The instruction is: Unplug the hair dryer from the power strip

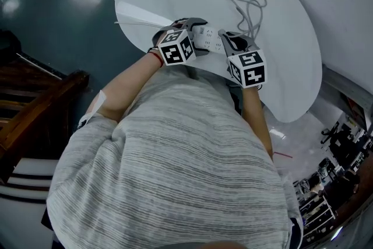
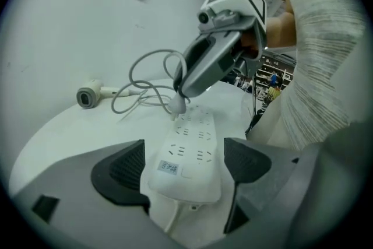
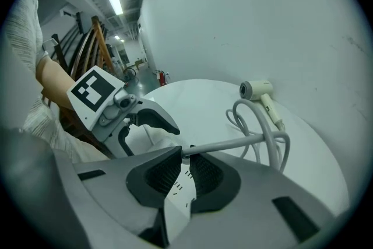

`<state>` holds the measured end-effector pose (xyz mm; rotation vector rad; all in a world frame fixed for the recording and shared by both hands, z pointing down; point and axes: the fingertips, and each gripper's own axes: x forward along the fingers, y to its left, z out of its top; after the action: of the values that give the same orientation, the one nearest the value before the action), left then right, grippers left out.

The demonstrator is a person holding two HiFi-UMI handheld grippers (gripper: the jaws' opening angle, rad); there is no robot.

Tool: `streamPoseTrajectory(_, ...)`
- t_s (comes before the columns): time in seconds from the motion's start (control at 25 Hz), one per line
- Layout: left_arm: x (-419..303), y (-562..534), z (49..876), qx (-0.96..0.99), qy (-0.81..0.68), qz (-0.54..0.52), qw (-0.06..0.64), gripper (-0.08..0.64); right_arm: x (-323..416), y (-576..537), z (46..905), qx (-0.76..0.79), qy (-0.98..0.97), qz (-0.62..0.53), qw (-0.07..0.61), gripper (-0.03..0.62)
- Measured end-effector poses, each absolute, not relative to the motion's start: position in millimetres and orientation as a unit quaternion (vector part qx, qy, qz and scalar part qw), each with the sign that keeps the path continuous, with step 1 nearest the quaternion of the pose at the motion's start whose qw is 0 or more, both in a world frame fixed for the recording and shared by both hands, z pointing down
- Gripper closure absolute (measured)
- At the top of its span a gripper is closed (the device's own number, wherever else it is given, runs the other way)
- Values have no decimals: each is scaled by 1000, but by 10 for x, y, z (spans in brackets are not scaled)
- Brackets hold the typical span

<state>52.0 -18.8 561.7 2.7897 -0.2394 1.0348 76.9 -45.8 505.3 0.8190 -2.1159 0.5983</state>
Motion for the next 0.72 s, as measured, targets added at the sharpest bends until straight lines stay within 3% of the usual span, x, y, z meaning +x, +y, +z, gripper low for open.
streamPoseTrajectory(0.24,367,-373,5329,942,-140,281,116,161,770,-393,5171,322,-830,239,387,538)
streamPoseTrajectory(0.28,330,-406,5283,943,-151,272,122,217,763,-381,5191,322,-830,238,388,538)
streamPoseTrajectory(0.4,203,-479,5158,939,-177,255,148,473,745,-353,5253,323,-829,235,391,538)
streamPoseTrajectory(0.48,147,-513,5066,939,-185,234,173,553,739,-342,5299,324,-828,234,394,538)
streamPoseTrajectory(0.72,10,-573,4734,937,-219,171,213,554,724,-317,5392,326,-826,231,398,538)
